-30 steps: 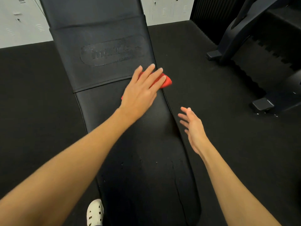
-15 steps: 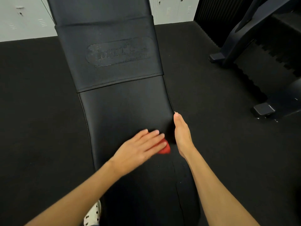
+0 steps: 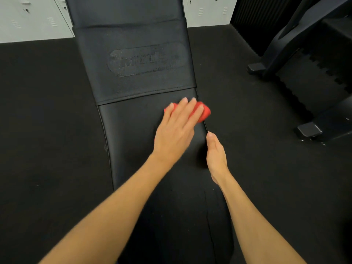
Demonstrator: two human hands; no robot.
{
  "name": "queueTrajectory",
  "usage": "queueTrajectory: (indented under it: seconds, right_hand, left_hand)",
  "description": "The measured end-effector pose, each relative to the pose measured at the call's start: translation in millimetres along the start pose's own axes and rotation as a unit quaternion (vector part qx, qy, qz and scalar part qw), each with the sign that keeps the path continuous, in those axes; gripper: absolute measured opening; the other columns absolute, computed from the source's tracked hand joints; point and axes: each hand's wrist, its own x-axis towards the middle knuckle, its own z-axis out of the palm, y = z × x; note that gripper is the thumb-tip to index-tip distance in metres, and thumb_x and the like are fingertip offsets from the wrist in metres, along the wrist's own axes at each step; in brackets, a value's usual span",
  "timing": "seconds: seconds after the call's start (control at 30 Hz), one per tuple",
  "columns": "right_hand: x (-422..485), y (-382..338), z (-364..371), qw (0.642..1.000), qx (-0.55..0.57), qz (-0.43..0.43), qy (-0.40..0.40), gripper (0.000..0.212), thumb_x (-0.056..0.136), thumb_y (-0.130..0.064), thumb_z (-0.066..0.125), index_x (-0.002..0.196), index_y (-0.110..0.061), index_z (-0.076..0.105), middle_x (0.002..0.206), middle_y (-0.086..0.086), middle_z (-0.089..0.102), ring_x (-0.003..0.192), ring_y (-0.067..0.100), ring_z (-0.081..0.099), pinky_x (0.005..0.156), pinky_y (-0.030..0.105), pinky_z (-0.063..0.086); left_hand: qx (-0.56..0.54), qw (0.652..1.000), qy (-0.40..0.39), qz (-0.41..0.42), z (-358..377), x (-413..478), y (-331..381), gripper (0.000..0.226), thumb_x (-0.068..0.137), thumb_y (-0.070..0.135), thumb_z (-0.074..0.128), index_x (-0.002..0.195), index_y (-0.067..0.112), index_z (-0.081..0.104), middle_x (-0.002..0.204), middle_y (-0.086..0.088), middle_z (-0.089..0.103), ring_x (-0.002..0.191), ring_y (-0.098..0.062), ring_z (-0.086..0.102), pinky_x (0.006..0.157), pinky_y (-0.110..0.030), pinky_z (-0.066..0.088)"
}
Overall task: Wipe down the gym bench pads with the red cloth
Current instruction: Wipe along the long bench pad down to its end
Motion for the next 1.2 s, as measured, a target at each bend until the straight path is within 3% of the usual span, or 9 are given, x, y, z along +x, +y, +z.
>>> queueTrajectory:
  seconds: [0.1,0.2,0.33,0.43,0.53,0.67,0.9,1.1,1.2]
  right_hand:
    - [-1.7,-1.6,1.3,1.0,-0.007,-0.014,0.005,0.033,0.102,-0.045,0.033,0.12,-0.037,0.06,0.113,-0.021,0.062,0.108,-0.007,0.053,0.092,0.016,0.037]
    - [-1.4,1.5,1.1,1.0,-0.015,-0.022,0.012,0.039,0.102,-0.046,0.032,0.131,-0.031,0.053,0.107,-0.028,0.057,0.109,-0.007,0.049,0.095,0.018,0.032]
    - [4.0,5.3,1.1,0.999,-0.013,-0.027,0.013,0.041,0.102,-0.047,0.033,0.134,-0.029,0.051,0.114,-0.027,0.054,0.112,-0.007,0.048,0.094,0.016,0.03]
    - [6.1,7.0,1.3,0.999,-0.009,-0.023,0.02,0.038,0.102,-0.044,0.034,0.131,-0.031,0.054,0.118,-0.028,0.054,0.113,-0.008,0.047,0.095,0.013,0.03]
    - [6.2,7.2,1.0,1.0,-0.009,-0.013,0.018,0.029,0.103,-0.042,0.033,0.121,-0.038,0.057,0.099,-0.038,0.057,0.101,-0.019,0.048,0.086,0.004,0.028]
    - [6.8,7.8,0.1,0.999,-0.011,-0.027,0.019,0.045,0.104,-0.042,0.032,0.143,-0.023,0.043,0.121,-0.028,0.046,0.118,-0.006,0.039,0.096,0.013,0.025]
    - [7.8,9.2,0.1,0.999,-0.014,-0.035,0.02,0.046,0.104,-0.042,0.032,0.143,-0.02,0.042,0.131,-0.018,0.045,0.124,-0.001,0.038,0.105,0.019,0.026]
    - [7.6,9.9,0.4,0.999,-0.02,-0.043,0.013,0.047,0.103,-0.045,0.03,0.142,-0.022,0.043,0.124,-0.024,0.046,0.12,-0.004,0.04,0.098,0.015,0.026]
    - [7.6,9.3,0.7,0.999,-0.022,-0.043,0.018,0.043,0.103,-0.043,0.032,0.139,-0.024,0.047,0.11,-0.037,0.049,0.109,-0.015,0.045,0.089,0.005,0.027]
  left_hand:
    - [-0.014,0.995,-0.073,0.061,-1.6,-68.4,15.8,0.065,0.082,0.008,0.063,0.146,0.011,0.05,0.151,-0.011,0.049,0.14,-0.032,0.045,0.115,-0.048,0.027]
    - [0.001,0.974,-0.159,0.159,-6.7,-124.3,8.5,0.084,0.077,0.018,0.079,0.151,0.017,0.041,0.155,-0.01,0.043,0.144,-0.028,0.034,0.118,-0.046,0.016]
    - [0.019,0.962,-0.123,0.245,-12.0,-102.1,-22.7,0.06,0.088,0.013,0.058,0.147,0.022,0.05,0.153,-0.006,0.047,0.139,-0.024,0.047,0.118,-0.047,0.021]
    - [0.048,0.977,-0.035,0.204,-17.6,-35.2,-50.7,0.051,0.089,0.009,0.059,0.139,0.023,0.06,0.148,-0.01,0.052,0.133,-0.025,0.054,0.111,-0.051,0.033]
    - [0.099,0.986,0.036,0.131,-29.5,31.2,-87.5,0.047,0.096,0.018,0.058,0.143,0.021,0.056,0.151,-0.015,0.047,0.135,-0.027,0.052,0.109,-0.055,0.037]
    - [0.067,0.992,0.012,0.102,-33.9,45.1,-93.8,0.048,0.098,0.018,0.051,0.147,0.015,0.05,0.151,-0.016,0.047,0.139,-0.033,0.046,0.113,-0.057,0.032]
    - [-0.016,0.998,0.007,-0.054,-22.5,-49.1,-37.9,0.053,0.092,0.01,0.062,0.145,0.01,0.052,0.15,-0.017,0.048,0.137,-0.036,0.047,0.112,-0.054,0.032]
    - [0.002,0.96,-0.119,0.254,-25.6,-98.8,-56.5,0.057,0.091,0.023,0.061,0.147,0.022,0.051,0.152,-0.007,0.048,0.138,-0.025,0.049,0.117,-0.051,0.022]
    - [0.027,0.957,-0.106,0.269,-29.2,-63.7,-79.8,0.049,0.098,0.024,0.049,0.146,0.024,0.051,0.153,-0.006,0.047,0.138,-0.024,0.048,0.118,-0.053,0.019]
